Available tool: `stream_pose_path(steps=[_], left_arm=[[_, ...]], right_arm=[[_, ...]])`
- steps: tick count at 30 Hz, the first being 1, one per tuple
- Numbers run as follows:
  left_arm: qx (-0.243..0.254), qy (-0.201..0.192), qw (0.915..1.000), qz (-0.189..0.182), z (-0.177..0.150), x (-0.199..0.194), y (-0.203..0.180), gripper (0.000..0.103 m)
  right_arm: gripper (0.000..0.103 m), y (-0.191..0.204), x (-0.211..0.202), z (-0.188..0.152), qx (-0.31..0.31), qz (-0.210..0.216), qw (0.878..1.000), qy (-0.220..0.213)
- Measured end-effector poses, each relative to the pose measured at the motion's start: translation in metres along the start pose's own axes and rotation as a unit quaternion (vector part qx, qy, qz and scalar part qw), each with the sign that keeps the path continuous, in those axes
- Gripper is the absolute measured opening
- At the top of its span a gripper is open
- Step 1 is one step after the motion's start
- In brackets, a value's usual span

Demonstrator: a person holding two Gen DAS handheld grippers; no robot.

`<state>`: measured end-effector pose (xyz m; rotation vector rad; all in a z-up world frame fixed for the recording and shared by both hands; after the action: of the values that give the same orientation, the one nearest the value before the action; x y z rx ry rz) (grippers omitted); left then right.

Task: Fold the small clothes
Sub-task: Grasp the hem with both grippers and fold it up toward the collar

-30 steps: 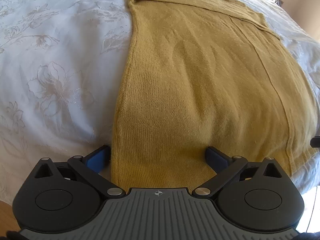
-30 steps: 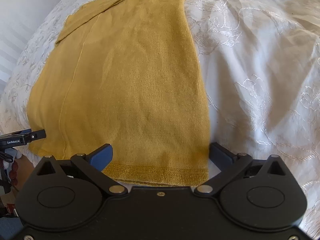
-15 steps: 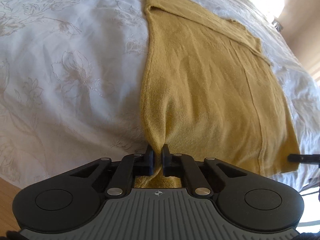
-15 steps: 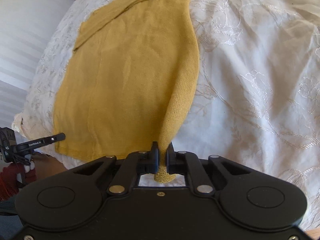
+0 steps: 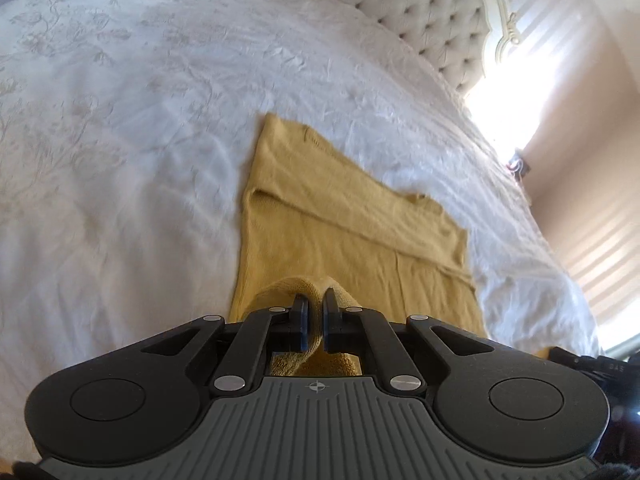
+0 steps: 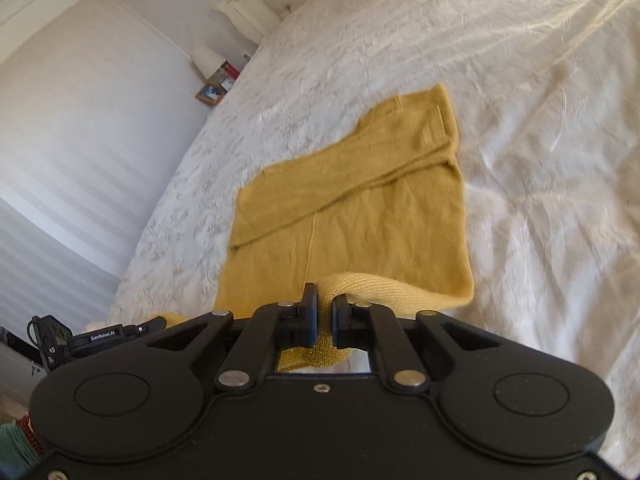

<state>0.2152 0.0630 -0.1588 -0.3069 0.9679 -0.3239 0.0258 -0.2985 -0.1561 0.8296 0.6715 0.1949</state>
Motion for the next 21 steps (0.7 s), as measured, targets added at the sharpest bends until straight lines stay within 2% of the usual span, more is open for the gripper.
stream_pose_path(steps=[5, 10, 21], left_arm=[[-0.004, -0.033, 0.9994, -0.011, 0.047, 0.023, -0.01, 0.006], [-0.016, -0.047, 0.9987, -0.01, 0.087, 0.057, -0.012, 0.006], [-0.003, -0.01, 0.9999, 0.004, 0.135, 0.131, -0.004, 0.006]], right_arm=[[0.013, -0.003, 0.025, 0.048, 0.012, -0.01, 0.999, -0.044], [0.013, -0.012, 0.058, 0.085, 0.013, -0.032, 0.998, -0.058], [0.013, -0.041, 0.126, 0.127, 0.045, -0.104, 0.992, -0.048]])
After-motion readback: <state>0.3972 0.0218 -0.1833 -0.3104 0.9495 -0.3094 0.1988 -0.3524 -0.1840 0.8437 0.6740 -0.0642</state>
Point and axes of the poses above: each gripper's, at about its wrist camera, not at the fingertips, and x roughly the way its jaws point, y to its left, z to its top, the point moved 1 cm from there along x, roughly the way its jaws point, and after that the axes turned 7 degrees about z, right-handed, at the moved point
